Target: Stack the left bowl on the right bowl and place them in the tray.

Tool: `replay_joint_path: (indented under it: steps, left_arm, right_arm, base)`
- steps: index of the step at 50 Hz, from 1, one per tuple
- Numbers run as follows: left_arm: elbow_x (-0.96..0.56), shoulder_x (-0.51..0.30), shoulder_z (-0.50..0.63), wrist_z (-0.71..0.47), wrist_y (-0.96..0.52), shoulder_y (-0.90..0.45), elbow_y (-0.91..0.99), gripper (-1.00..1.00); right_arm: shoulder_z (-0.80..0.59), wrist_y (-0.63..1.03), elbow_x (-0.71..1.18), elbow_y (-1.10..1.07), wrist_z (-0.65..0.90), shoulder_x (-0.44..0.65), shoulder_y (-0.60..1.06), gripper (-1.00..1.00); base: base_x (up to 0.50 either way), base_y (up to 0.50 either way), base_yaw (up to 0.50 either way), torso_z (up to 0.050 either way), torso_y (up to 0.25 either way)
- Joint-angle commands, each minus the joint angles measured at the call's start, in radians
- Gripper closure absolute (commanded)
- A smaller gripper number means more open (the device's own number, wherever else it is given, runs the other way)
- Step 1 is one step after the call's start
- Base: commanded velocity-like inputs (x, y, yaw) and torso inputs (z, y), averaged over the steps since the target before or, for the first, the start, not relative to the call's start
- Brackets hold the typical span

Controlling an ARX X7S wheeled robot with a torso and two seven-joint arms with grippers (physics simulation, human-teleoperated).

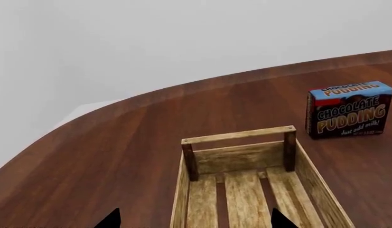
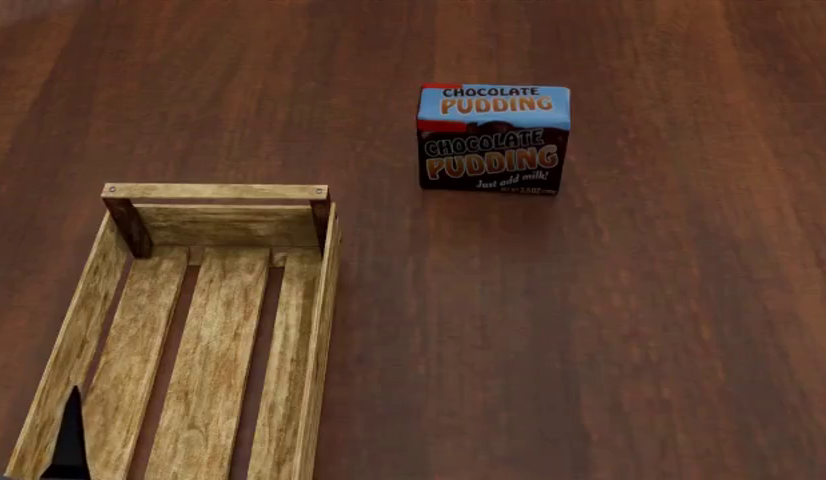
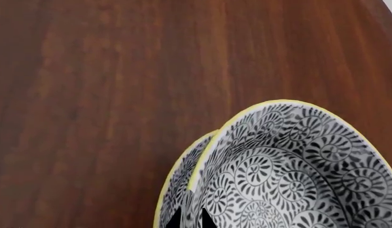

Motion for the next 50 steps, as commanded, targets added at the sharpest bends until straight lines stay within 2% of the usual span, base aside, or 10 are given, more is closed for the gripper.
replay_joint_path:
  steps: [1,7,8,25,37,50]
  left_arm:
    - [-0.003,-0.004,-0.002,-0.005,0.003,0.004,0.001,-1.0]
    - [-0.003,-0.005,0.001,-0.006,0.006,0.004,-0.001,-1.0]
    - [-0.004,-0.005,0.001,-0.006,0.006,0.004,-0.001,-1.0]
    - [-0.009,-0.008,0.007,-0.012,0.0,-0.004,-0.002,-1.0]
    - [-0.013,-0.008,0.013,-0.012,0.004,-0.014,-0.011,-1.0]
    - [-0.01,-0.009,0.01,-0.012,0.046,0.013,-0.035,-1.0]
  right_arm:
    - [-0.01,-0.014,-0.044,0.023,-0.019,-0.003,-0.003,1.0]
    - [0.001,-0.012,-0.036,0.023,-0.009,-0.004,-0.012,1.0]
    - [0.003,-0.016,-0.039,0.024,-0.01,-0.004,-0.017,-1.0]
    - [0.009,0.025,0.011,-0.001,0.03,0.003,0.005,-1.0]
    - [0.01,0.153,0.216,-0.086,0.185,0.011,0.128,-1.0]
    - [-0.06,0.117,0.117,-0.021,0.111,-0.008,0.131,-1.0]
  base:
    - [0.0,0.0,0.0,0.0,0.0]
    - [0.0,0.0,0.0,0.0,0.0]
    - [0.0,0.0,0.0,0.0,0.0]
    - [0.0,0.0,0.0,0.0,0.0]
    - [0.0,0.0,0.0,0.0,0.0]
    - [0.0,0.0,0.0,0.0,0.0]
